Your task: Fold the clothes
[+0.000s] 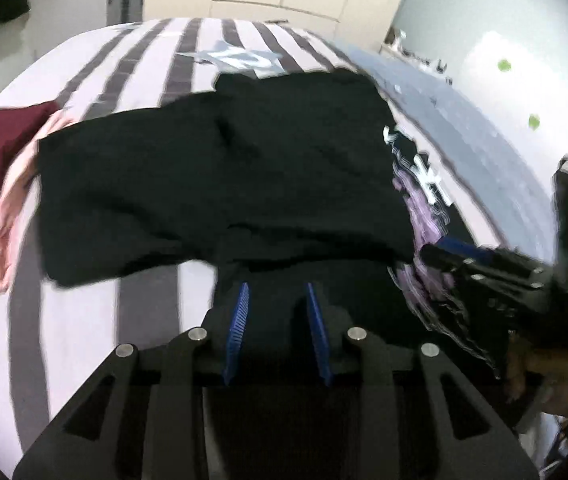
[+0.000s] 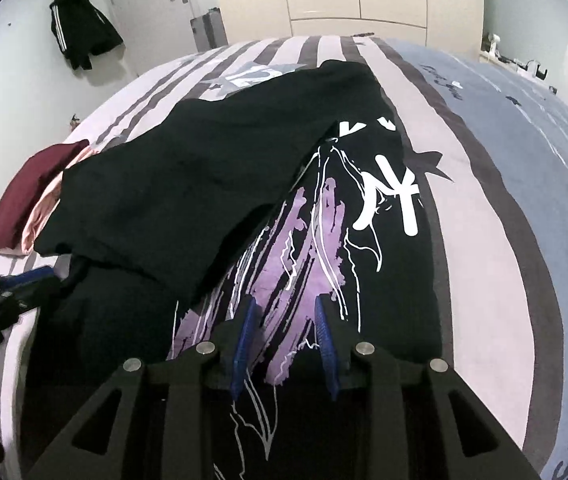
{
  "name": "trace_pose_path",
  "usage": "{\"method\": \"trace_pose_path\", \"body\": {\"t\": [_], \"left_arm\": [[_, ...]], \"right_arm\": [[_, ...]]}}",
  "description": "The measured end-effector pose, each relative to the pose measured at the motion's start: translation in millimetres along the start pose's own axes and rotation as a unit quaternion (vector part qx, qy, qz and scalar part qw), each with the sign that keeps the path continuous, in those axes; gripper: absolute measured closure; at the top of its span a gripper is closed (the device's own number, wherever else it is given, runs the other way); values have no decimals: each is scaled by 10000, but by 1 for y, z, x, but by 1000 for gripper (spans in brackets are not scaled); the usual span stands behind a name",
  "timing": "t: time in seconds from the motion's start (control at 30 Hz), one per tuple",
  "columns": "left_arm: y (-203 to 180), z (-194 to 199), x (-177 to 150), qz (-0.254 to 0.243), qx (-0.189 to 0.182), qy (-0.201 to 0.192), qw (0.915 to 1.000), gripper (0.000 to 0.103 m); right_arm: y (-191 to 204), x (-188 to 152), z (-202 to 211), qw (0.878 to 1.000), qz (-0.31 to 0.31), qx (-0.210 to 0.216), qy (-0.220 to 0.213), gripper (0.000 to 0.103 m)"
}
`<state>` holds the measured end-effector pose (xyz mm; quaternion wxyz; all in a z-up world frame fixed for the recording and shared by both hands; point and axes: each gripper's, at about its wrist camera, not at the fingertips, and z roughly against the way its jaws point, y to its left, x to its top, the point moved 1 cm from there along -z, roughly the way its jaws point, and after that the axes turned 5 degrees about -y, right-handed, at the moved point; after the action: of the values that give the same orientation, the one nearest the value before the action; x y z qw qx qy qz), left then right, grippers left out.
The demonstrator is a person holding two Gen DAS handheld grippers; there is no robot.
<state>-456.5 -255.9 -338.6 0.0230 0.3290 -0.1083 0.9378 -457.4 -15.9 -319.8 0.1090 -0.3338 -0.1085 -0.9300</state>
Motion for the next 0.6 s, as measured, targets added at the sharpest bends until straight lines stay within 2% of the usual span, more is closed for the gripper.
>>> {"method": "trace_pose_path", "body": {"t": [0.07, 0.1, 0.13, 0.23, 0.37, 0.5, 0.6], "left_arm": [[7, -10, -3, -86, 263, -46, 9996, 83], [11, -12, -4, -109, 380, -94, 9992, 97], [15, -13, -6, -99, 480, -141, 9987, 101], [28, -7, -12, 47, 641, -243, 9976, 101], [25, -5, -11, 60, 765, -274, 9967, 101], [46, 10, -9, 625, 1085, -270, 9918, 98], [57, 26, -1, 905, 1016, -449, 9897, 97]], "right_arm": [[2, 2, -2, 10000, 14, -1, -8, 75], [3, 2, -3, 10000, 37, -15, -4, 75], [3, 1, -5, 10000, 37, -13, 11, 75], [1, -2, -6, 10000, 4, 17, -2, 75], [-1, -6, -7, 10000, -39, 56, -17, 75], [1, -5, -6, 10000, -69, 38, 1, 75], [1, -1, -2, 10000, -85, 15, 45, 75]]}}
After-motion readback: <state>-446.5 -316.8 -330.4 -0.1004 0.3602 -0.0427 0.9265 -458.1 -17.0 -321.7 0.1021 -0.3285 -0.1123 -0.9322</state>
